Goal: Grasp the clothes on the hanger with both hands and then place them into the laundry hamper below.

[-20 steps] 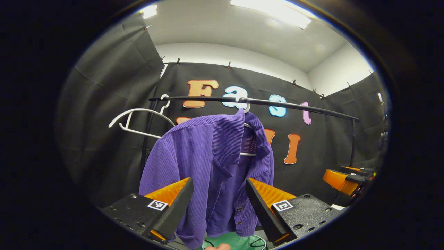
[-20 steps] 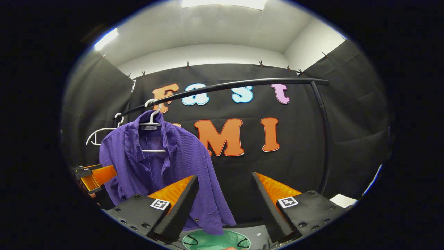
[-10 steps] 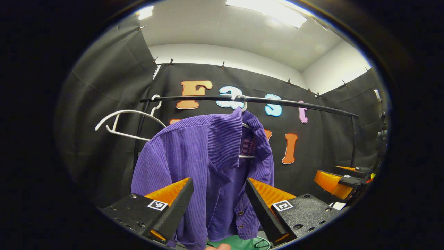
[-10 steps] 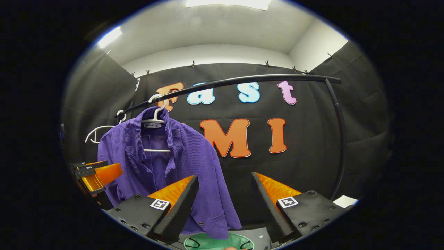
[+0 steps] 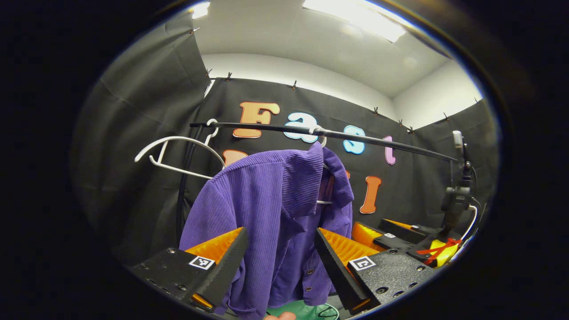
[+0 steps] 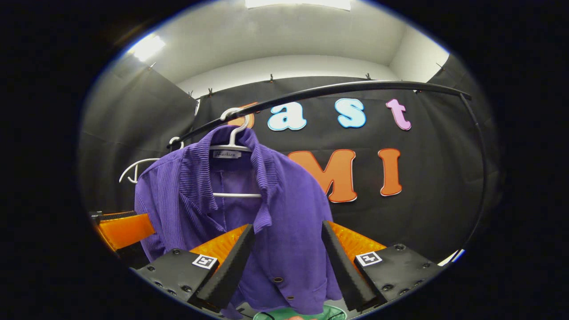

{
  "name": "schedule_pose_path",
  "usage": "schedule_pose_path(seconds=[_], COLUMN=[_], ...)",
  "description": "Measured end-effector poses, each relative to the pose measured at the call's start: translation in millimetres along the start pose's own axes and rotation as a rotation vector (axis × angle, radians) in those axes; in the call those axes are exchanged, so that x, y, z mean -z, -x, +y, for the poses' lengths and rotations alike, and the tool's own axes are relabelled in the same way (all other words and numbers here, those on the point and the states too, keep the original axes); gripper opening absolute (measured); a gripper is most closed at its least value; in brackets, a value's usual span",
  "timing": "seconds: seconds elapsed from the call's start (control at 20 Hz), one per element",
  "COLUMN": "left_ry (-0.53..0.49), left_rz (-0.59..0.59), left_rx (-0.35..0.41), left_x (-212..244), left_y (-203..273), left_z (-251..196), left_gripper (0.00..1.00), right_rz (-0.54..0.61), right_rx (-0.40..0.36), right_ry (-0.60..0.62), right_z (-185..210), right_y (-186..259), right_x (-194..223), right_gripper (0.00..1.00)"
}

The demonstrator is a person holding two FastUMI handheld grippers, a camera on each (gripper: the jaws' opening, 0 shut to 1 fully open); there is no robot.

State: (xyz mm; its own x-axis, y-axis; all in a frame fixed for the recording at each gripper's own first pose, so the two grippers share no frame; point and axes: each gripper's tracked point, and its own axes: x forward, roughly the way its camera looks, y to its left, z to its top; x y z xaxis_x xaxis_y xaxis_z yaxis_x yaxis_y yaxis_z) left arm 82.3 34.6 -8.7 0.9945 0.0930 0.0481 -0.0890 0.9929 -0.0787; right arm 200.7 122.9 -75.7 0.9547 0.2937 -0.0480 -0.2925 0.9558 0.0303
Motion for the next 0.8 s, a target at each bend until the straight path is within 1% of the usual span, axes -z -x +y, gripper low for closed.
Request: schedule_pose_path(seconds=[0.1, 0.2, 0.25, 0.3, 0.35, 0.4, 0.45, 0.5, 0.55, 0.6, 0.65, 0.7, 0.75, 0.8], left_ry=[-0.001, 0.010, 0.016, 0.017, 0.010, -0.004, -0.018, -0.029, -0.036, -0.038, -0.038, -0.037, -0.035, -0.031], left_rz=[0.011, 0.026, 0.035, 0.044, 0.046, 0.041, 0.036, 0.032, 0.023, 0.012, 0.006, 0.005, 0.007, 0.009], left_rx=[0.000, 0.014, 0.029, 0.041, 0.047, 0.047, 0.044, 0.038, 0.029, 0.015, -0.004, -0.033, -0.065, -0.095], left_x=[2.7, 7.4, 9.8, 13.4, 15.7, 15.5, 14.2, 12.8, 11.9, 10.4, 10.7, 12.3, 15.4, 18.8], left_y=[4.5, 9.7, 11.8, 13.2, 14.3, 14.0, 11.4, 10.1, 9.0, 8.5, 6.7, 5.4, 3.5, 2.3], left_z=[12.3, 22.3, 23.7, 25.9, 28.9, 31.5, 33.6, 32.9, 31.3, 29.3, 27.1, 24.3, 20.4, 15.7], left_gripper=[0.95, 0.95, 0.95, 0.91, 0.95, 0.95, 0.95, 0.95, 0.95, 0.95, 0.95, 0.95, 0.95, 0.95], right_rz=[0.035, 0.060, 0.056, 0.050, 0.041, 0.037, 0.043, 0.043, 0.031, 0.013, -0.002, -0.008, -0.008, 0.001], right_rx=[0.007, 0.034, 0.065, 0.108, 0.145, 0.163, 0.169, 0.187, 0.220, 0.269, 0.305, 0.301, 0.261, 0.211], right_ry=[-0.002, 0.002, 0.005, 0.010, 0.008, -0.002, -0.006, 0.003, 0.018, 0.026, 0.030, 0.002, -0.039, -0.081], right_z=[10.5, 17.3, 16.2, 10.4, 4.3, 1.3, -1.8, -9.0, -21.3, -39.5, -57.4, -70.5, -76.5, -80.7], right_y=[-22.5, -41.6, -52.0, -61.1, -71.3, -76.7, -84.7, -92.6, -98.6, -104.8, -109.5, -112.4, -119.3, -122.6], right_x=[18.0, 31.3, 33.4, 34.4, 35.5, 37.4, 42.3, 46.6, 47.5, 46.7, 46.7, 48.1, 49.8, 50.9], right_gripper=[1.00, 0.94, 0.94, 0.94, 0.94, 0.94, 0.98, 0.97, 0.98, 0.94, 0.98, 0.98, 0.98, 0.94])
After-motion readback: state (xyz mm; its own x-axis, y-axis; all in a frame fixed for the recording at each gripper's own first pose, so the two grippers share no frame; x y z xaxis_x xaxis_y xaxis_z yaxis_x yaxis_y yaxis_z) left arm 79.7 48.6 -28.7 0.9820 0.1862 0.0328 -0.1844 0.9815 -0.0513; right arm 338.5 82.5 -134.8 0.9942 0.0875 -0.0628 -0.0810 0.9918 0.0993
